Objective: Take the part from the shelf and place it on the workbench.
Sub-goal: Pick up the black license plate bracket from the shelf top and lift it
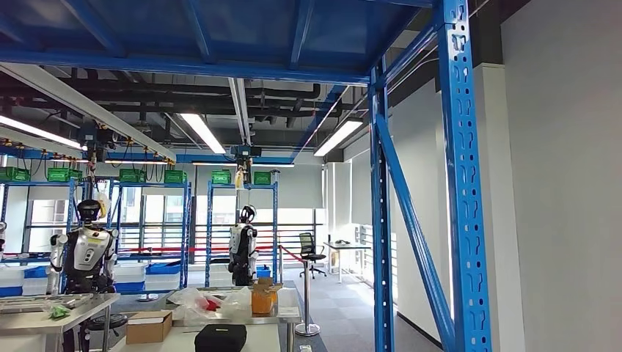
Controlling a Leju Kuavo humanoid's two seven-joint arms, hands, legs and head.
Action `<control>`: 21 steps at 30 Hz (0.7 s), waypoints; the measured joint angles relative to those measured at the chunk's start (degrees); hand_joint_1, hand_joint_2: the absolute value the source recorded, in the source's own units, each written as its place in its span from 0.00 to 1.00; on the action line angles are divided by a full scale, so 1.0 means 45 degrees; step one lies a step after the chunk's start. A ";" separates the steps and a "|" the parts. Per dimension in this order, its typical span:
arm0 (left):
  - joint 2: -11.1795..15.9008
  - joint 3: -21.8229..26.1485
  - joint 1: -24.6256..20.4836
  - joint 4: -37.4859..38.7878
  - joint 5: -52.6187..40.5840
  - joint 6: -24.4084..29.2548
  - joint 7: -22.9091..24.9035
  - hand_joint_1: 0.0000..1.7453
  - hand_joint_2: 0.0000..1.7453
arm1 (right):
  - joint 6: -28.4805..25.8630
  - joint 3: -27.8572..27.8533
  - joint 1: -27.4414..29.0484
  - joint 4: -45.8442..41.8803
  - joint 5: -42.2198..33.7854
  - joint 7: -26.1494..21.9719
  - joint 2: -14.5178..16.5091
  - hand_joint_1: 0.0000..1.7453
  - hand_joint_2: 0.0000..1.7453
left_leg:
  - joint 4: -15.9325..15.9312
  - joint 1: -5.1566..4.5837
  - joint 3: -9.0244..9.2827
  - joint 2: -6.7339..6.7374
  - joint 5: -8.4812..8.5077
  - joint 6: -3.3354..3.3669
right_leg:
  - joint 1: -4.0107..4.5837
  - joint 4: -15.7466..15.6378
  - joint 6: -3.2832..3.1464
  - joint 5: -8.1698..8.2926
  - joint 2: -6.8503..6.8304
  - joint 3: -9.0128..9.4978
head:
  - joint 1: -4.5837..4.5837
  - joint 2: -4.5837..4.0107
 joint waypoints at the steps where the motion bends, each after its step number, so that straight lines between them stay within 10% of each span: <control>1: 0.0000 0.0006 0.0000 0.0000 -0.0011 -0.0005 0.0015 0.00 0.00 | -0.0028 0.0047 -0.0006 0.0000 -0.0052 -0.0011 0.0025 0.00 0.00 | 0.0000 0.0000 0.0000 0.0000 0.0000 0.0000 | 0.0000 0.0000 0.0000 0.0000 0.0000 0.0000 | 0.0000 0.0000; 12: 0.0000 0.0050 0.0001 0.0000 -0.0100 -0.0013 0.0121 0.00 0.00 | -0.0186 0.0509 -0.0075 0.0005 -0.0402 -0.0024 0.0114 0.00 0.00 | 0.0010 -0.0003 -0.0003 -0.0001 -0.0006 0.0006 | -0.0010 -0.0009 0.0006 0.0004 0.0000 0.0002 | -0.0004 0.0000; 17: -0.0001 0.0058 -0.0006 -0.0002 -0.0117 -0.0017 0.0120 0.00 0.00 | -0.0218 0.0641 -0.0143 0.0005 -0.0456 -0.0004 0.0108 0.00 0.00 | -0.0292 0.0040 0.0181 0.0005 0.0123 0.0234 | -0.0049 -0.0087 0.0161 0.0014 -0.0029 0.0069 | 0.0035 0.0000; 21: -0.0006 0.0064 -0.0015 -0.0005 -0.0138 -0.0019 0.0119 0.00 0.00 | -0.0252 0.0736 -0.0200 0.0011 -0.0539 0.0018 0.0092 0.00 0.00 | -0.0626 0.0212 0.0380 0.0045 0.0241 0.0224 | -0.0165 0.2177 0.0402 -0.1088 -0.0140 -0.1075 | -0.0041 0.0000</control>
